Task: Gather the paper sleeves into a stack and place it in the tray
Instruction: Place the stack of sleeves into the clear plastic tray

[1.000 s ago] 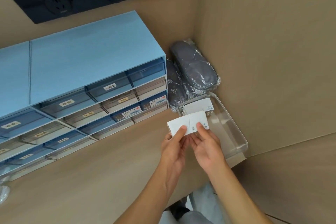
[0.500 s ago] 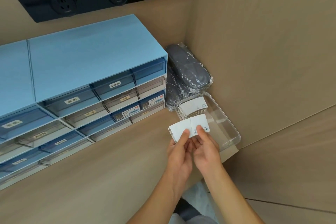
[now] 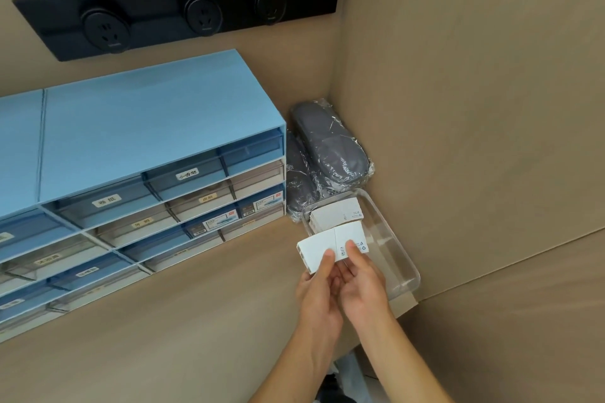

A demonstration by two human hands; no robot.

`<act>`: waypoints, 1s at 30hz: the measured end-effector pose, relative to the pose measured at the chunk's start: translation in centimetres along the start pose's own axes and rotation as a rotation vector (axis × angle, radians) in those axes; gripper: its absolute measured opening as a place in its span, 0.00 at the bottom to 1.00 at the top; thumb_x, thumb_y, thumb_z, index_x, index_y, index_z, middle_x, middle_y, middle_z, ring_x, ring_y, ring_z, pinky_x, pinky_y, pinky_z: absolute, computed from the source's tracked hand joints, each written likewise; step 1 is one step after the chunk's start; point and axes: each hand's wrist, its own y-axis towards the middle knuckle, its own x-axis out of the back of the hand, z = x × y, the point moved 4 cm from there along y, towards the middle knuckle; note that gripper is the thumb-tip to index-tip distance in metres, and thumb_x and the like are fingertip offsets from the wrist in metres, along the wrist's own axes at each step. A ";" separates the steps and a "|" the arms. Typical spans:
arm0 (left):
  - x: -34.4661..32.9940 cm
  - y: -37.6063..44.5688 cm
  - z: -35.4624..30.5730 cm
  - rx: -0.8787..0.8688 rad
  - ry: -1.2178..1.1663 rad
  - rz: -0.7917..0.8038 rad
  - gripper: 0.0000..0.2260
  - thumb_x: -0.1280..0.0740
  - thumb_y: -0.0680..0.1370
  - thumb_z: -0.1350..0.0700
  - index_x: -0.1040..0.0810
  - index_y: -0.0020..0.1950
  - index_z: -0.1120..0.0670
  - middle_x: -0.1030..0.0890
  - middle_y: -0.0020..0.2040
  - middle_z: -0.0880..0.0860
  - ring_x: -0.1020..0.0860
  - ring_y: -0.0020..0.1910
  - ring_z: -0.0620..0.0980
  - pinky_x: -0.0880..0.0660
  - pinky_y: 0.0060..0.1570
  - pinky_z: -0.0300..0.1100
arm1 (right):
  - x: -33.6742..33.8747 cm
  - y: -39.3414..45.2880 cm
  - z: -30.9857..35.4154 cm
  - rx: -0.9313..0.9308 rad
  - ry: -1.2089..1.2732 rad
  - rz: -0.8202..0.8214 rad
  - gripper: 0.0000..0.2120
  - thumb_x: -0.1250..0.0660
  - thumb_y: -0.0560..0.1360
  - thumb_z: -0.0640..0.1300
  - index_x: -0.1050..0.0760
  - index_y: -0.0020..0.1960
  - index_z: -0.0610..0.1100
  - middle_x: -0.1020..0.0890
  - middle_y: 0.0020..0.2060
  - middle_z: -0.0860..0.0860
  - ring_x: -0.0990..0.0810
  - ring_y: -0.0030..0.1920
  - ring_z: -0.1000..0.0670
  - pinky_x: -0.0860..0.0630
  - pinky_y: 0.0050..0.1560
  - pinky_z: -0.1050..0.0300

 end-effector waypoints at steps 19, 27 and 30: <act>-5.5 6.1 5.9 0.059 0.066 -0.388 0.11 0.27 0.75 0.65 0.25 0.36 0.61 0.25 0.30 0.56 0.29 0.26 0.48 0.29 0.18 0.34 | 3.2 8.6 4.5 -0.248 -0.154 -0.153 0.24 0.30 0.76 0.40 0.29 0.66 0.27 0.24 0.52 0.34 0.24 0.41 0.41 0.24 0.44 0.50; -4.8 8.2 6.2 0.097 0.074 -0.418 0.10 0.27 0.76 0.64 0.25 0.37 0.62 0.24 0.31 0.56 0.28 0.27 0.48 0.28 0.18 0.36 | 3.6 10.5 3.9 -0.266 -0.301 -0.219 0.12 0.28 0.75 0.41 0.25 0.51 0.34 0.23 0.35 0.39 0.27 0.30 0.46 0.27 0.33 0.53; -4.7 8.7 6.2 0.114 0.114 -0.410 0.08 0.27 0.76 0.63 0.24 0.39 0.61 0.24 0.32 0.56 0.29 0.27 0.48 0.27 0.22 0.38 | 3.7 11.2 3.6 -0.256 -0.311 -0.234 0.15 0.28 0.74 0.41 0.24 0.55 0.31 0.21 0.43 0.36 0.24 0.34 0.43 0.26 0.38 0.50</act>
